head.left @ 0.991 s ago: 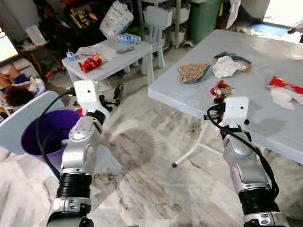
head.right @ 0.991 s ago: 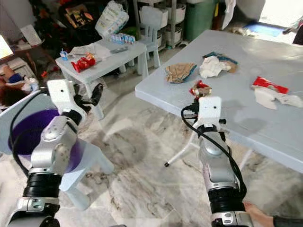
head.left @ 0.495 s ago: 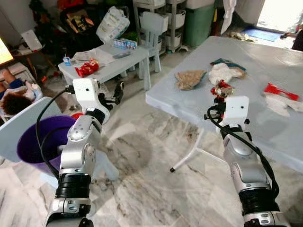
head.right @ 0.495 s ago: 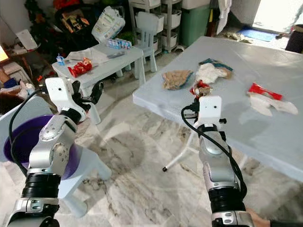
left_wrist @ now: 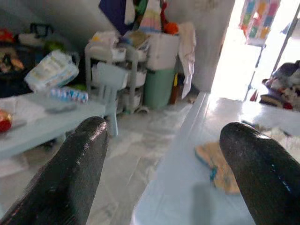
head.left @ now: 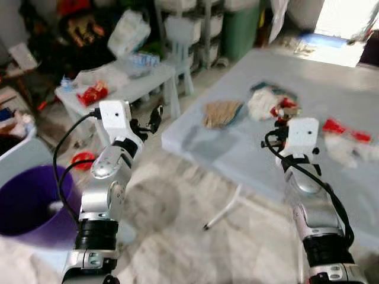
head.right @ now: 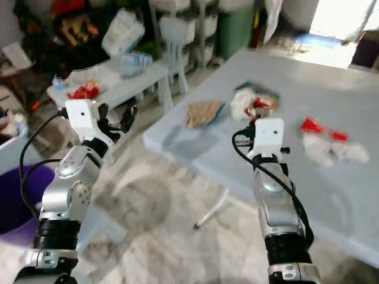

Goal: Picking trash to rubbish bin

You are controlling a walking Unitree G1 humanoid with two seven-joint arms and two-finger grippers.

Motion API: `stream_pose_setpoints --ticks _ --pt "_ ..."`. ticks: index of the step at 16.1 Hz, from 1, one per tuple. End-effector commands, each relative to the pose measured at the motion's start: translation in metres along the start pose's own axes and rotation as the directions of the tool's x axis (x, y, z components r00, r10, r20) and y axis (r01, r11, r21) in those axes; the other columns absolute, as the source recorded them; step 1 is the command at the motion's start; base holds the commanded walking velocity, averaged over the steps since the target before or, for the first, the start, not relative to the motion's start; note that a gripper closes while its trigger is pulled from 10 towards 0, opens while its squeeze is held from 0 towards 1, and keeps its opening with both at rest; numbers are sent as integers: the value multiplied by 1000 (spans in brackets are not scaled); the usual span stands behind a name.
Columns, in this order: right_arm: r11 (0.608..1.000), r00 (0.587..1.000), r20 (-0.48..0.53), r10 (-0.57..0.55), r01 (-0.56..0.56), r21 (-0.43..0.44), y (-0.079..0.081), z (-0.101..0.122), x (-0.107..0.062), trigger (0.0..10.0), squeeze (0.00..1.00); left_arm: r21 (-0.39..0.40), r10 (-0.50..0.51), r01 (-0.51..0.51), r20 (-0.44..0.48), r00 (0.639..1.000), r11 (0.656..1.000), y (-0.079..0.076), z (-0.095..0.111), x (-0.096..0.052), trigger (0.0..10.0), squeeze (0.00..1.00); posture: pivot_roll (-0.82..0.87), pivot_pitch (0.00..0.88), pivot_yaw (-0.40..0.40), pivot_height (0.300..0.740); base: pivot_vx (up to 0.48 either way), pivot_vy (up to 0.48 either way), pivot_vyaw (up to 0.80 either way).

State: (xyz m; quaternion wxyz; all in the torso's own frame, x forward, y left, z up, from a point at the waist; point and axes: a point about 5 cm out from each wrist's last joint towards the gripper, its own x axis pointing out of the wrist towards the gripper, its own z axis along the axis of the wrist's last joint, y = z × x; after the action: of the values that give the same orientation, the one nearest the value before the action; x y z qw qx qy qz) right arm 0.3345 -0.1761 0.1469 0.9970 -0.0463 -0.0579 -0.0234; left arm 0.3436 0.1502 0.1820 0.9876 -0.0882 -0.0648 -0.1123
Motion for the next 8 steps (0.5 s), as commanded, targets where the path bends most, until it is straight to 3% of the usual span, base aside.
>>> stream_pose_setpoints --ticks 1,3,8 --pt "1000 999 23 28 -28 6 10 6 1 0 0 15 25 -25 5 1000 1000 9 4 -2 10000 0 17 17 55 740 334 0 0" --pt "1000 999 19 26 -26 6 9 5 1 0 0 15 22 -22 1 1000 1000 7 3 -2 10000 0 17 16 54 740 326 0 0" --pt "1000 999 22 26 -27 8 9 6 3 0 0 22 29 -28 -3 1000 999 9 3 -1 10000 0 23 12 51 740 276 0 -612"
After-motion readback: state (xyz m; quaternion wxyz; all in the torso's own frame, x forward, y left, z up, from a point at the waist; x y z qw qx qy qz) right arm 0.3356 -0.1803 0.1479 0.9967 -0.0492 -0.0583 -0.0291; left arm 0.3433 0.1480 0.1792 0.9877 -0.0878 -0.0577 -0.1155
